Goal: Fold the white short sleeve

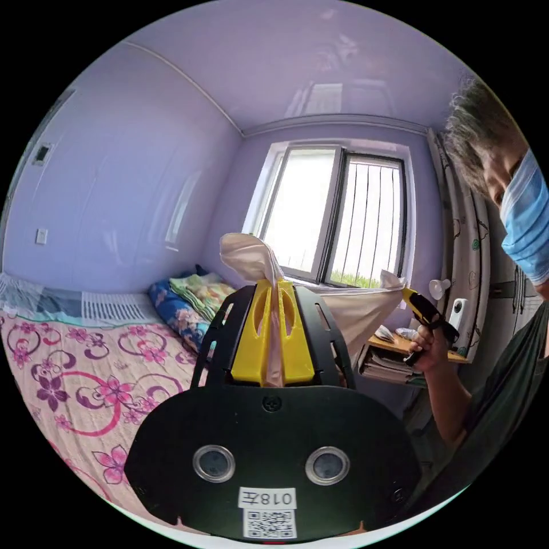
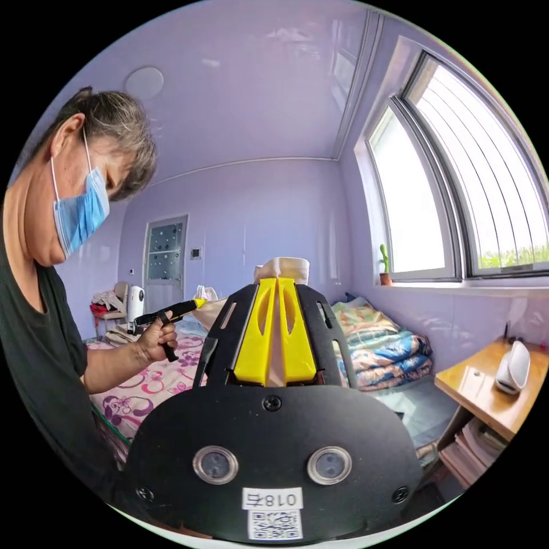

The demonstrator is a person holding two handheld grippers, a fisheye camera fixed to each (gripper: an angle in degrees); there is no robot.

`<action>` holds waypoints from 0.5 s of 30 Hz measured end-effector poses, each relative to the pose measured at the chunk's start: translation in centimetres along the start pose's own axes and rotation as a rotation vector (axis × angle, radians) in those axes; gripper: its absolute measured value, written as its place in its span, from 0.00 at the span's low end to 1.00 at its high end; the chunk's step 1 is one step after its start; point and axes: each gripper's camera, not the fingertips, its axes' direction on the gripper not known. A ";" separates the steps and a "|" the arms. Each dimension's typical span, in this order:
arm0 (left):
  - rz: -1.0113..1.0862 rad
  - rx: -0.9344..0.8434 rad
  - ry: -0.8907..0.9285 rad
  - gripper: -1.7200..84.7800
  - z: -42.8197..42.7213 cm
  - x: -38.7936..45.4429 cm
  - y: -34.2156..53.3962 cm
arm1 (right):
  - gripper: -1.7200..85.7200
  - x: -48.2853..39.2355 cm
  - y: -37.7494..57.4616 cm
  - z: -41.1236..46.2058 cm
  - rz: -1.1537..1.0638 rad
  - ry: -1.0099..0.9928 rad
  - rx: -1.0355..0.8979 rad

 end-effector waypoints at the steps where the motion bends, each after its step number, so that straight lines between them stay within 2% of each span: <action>1: 0.043 0.037 -0.031 0.01 -3.6 0.8 0.1 | 0.02 -1.4 -1.8 0.0 -0.017 -0.042 0.036; 8: 0.298 0.227 -0.193 0.01 -21.9 6.4 1.1 | 0.02 -10.2 -11.1 0.8 -0.181 -0.168 0.139; 12: 0.362 0.253 -0.255 0.01 -27.4 7.6 2.1 | 0.02 -14.1 -15.6 3.6 -0.223 -0.255 0.137; 15: 0.319 0.222 -0.282 0.01 -29.1 5.6 3.5 | 0.02 -15.7 -17.6 8.1 -0.209 -0.331 0.094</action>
